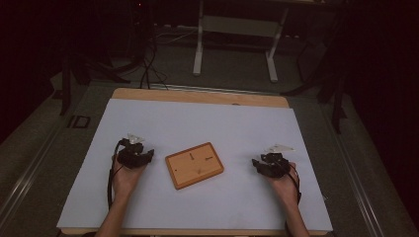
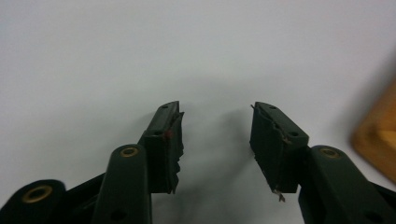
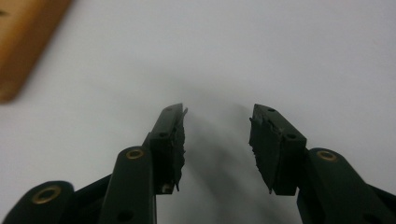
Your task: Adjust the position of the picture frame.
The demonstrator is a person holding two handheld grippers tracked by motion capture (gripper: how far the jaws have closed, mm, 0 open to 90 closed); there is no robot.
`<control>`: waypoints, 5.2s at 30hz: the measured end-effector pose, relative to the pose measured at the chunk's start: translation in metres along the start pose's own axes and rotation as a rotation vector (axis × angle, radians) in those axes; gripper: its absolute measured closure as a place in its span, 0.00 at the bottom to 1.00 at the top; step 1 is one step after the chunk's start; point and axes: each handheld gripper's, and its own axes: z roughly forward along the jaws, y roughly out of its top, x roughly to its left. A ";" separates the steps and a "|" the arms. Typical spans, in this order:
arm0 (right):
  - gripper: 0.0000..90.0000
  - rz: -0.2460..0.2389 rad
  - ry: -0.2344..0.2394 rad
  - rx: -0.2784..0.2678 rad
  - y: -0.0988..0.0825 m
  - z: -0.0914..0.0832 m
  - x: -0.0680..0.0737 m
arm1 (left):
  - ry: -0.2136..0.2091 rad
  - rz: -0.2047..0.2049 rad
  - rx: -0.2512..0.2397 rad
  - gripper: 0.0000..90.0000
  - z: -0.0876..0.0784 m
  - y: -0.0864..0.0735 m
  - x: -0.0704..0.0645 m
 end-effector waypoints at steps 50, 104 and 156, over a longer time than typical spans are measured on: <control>0.83 -0.312 0.421 -0.096 0.034 0.010 0.133 | -0.184 0.118 -0.036 0.99 -0.008 0.007 -0.008; 0.94 -0.166 0.269 -0.207 0.049 0.019 0.132 | -0.437 0.272 0.020 1.00 0.011 0.017 -0.054; 0.92 -0.061 0.173 -0.139 0.026 0.008 0.074 | -0.577 0.492 0.103 1.00 0.011 0.007 -0.131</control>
